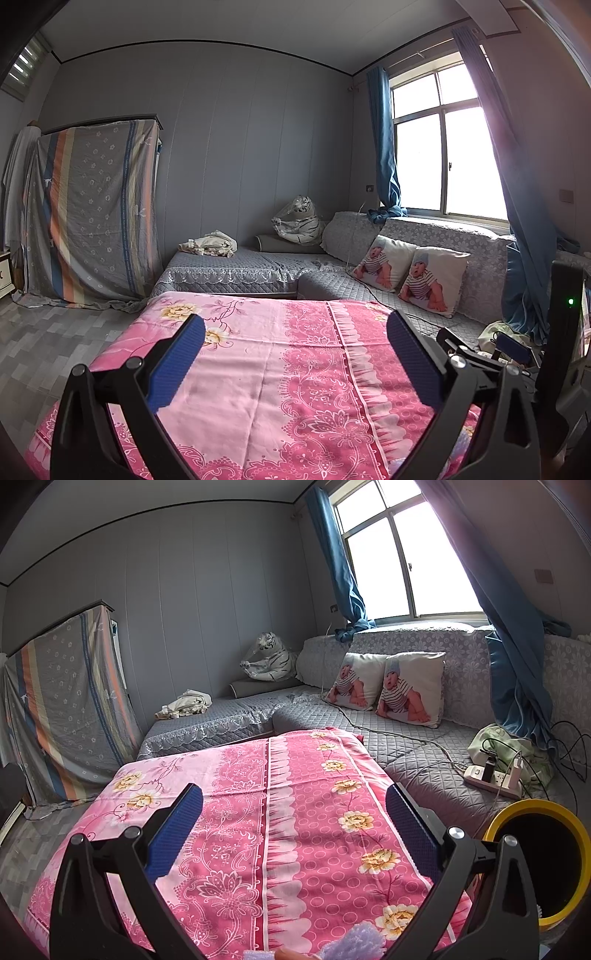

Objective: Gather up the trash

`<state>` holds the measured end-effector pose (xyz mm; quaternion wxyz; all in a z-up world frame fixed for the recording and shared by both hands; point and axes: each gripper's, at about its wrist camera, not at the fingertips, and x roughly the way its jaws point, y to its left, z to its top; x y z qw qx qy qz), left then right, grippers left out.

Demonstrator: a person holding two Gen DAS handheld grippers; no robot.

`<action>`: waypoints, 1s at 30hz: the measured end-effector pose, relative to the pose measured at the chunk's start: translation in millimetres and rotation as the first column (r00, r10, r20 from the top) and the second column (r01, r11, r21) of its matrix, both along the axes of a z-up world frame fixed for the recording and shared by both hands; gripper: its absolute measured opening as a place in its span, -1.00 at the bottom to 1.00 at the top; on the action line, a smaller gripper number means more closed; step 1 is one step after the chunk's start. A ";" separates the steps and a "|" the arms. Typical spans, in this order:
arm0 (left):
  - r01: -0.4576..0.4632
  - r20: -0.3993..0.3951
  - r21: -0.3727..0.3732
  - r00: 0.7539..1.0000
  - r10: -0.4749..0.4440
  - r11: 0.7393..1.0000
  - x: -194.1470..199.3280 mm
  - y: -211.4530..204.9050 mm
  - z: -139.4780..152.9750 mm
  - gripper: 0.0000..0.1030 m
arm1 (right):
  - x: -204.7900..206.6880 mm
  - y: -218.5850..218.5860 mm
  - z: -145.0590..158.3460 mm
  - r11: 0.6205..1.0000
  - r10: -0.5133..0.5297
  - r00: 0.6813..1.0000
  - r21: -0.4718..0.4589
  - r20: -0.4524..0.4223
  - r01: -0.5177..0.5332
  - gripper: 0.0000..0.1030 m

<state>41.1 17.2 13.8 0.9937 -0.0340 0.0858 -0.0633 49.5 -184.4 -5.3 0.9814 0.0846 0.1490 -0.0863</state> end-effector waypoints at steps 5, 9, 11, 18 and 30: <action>0.005 -0.002 0.002 1.000 -0.005 1.000 -1.0 -1.0 -0.8 0.84 | 0.2 -0.1 -0.5 1.000 0.000 1.000 0.002 -0.001 0.000 0.84; 0.005 -0.002 0.001 1.000 -0.005 1.000 -1.2 -1.1 -1.2 0.84 | 0.2 -0.1 -2.7 1.000 -0.001 1.000 0.002 -0.003 0.001 0.84; 0.006 -0.002 0.002 1.000 -0.006 1.000 -0.9 -1.1 -1.1 0.84 | 0.3 -0.2 -2.6 1.000 -0.001 1.000 0.002 -0.003 0.001 0.84; 0.009 -0.004 0.002 1.000 -0.009 1.000 -0.5 -0.1 -0.7 0.84 | -0.8 -0.1 -5.6 1.000 0.000 1.000 0.003 -0.006 0.000 0.84; 0.023 -0.018 -0.006 1.000 -0.023 1.000 1.0 0.0 -0.9 0.84 | -0.3 -0.3 -7.0 1.000 0.001 1.000 0.007 -0.010 -0.001 0.84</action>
